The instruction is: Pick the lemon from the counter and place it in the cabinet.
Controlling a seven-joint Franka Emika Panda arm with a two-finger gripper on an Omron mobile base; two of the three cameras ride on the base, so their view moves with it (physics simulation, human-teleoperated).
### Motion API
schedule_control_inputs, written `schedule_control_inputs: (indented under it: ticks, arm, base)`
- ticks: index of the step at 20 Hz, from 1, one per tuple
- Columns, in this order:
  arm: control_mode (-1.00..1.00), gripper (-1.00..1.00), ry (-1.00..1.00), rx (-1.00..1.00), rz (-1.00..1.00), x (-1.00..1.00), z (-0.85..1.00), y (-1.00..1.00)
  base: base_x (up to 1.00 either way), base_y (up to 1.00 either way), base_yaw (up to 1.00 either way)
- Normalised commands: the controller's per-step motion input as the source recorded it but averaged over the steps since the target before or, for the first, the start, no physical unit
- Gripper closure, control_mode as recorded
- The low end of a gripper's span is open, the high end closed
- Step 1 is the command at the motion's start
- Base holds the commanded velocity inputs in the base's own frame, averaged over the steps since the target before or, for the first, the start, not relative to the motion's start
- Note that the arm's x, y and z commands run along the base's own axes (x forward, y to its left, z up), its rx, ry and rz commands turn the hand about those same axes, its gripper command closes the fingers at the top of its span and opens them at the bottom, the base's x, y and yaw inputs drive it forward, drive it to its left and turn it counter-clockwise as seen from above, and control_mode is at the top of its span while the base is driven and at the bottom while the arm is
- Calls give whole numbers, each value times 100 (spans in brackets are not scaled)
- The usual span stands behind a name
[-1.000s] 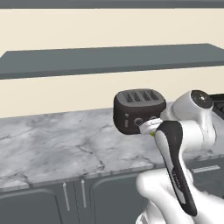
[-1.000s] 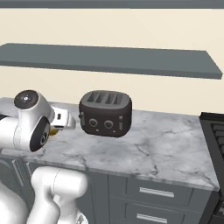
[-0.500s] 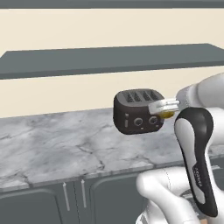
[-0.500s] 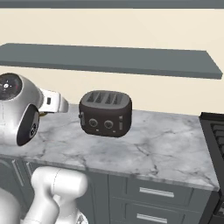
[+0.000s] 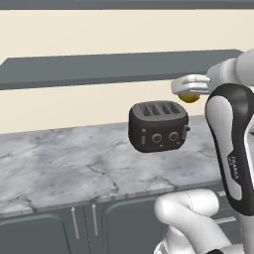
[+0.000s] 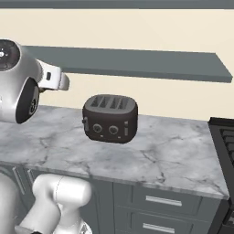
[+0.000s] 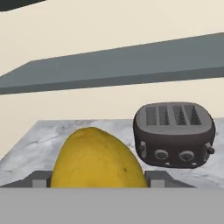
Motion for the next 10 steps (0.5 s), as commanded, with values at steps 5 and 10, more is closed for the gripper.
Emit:
schedule_control_inputs:
  ticks: [5,10]
  arm:
    - [-100,100,-2,9,-2,72,14,8]
    - [-100,100,-1,8,-4,100,0,7]
  base:
    - [0,0,0]
    - [0,0,0]
